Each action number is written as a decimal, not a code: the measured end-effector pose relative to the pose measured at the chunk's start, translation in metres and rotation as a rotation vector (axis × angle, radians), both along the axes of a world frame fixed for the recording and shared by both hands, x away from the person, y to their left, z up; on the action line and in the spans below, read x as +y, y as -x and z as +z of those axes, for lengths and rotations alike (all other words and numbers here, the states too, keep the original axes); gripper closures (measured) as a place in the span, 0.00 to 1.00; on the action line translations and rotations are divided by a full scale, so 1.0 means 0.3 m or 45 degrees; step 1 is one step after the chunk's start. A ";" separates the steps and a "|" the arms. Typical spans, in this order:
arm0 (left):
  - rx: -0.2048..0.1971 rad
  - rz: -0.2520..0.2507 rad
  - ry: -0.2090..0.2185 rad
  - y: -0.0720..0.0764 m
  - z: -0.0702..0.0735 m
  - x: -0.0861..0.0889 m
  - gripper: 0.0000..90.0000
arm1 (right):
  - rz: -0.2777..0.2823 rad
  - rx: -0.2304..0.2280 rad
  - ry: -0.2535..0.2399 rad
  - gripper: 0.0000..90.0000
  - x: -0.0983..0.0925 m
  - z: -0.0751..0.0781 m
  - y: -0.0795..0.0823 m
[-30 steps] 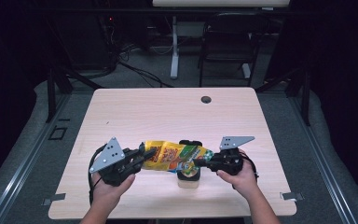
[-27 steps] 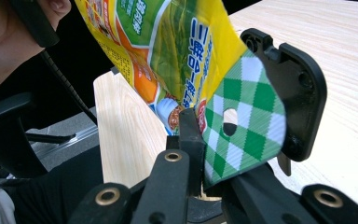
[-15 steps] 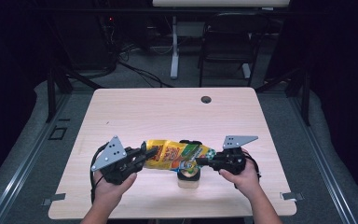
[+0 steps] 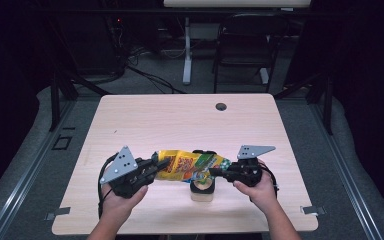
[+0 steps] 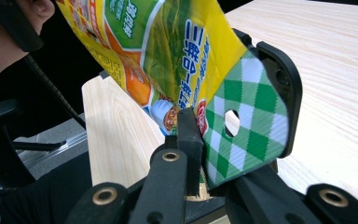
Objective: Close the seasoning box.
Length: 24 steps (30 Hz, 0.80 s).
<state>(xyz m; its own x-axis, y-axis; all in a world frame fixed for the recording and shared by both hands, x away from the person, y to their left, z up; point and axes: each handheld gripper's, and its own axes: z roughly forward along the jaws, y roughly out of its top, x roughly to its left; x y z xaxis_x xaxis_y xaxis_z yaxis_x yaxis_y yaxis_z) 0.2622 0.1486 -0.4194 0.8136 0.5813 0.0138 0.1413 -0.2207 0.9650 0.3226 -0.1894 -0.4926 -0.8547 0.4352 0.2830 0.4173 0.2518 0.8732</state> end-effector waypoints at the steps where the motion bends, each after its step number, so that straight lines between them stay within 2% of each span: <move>1: 0.001 0.001 0.001 0.000 -0.001 0.001 0.95 | -0.001 -0.002 0.002 0.97 0.002 -0.001 0.000; 8: -0.003 0.011 0.000 0.004 -0.003 0.007 0.95 | -0.023 -0.028 0.010 0.97 0.012 0.001 0.005; 16: -0.005 0.008 -0.008 0.005 -0.004 0.009 0.95 | -0.017 -0.030 0.042 0.96 0.024 -0.008 0.004; 24: -0.006 0.005 -0.010 0.005 -0.003 0.007 0.95 | -0.018 -0.019 0.033 0.95 0.019 -0.014 0.001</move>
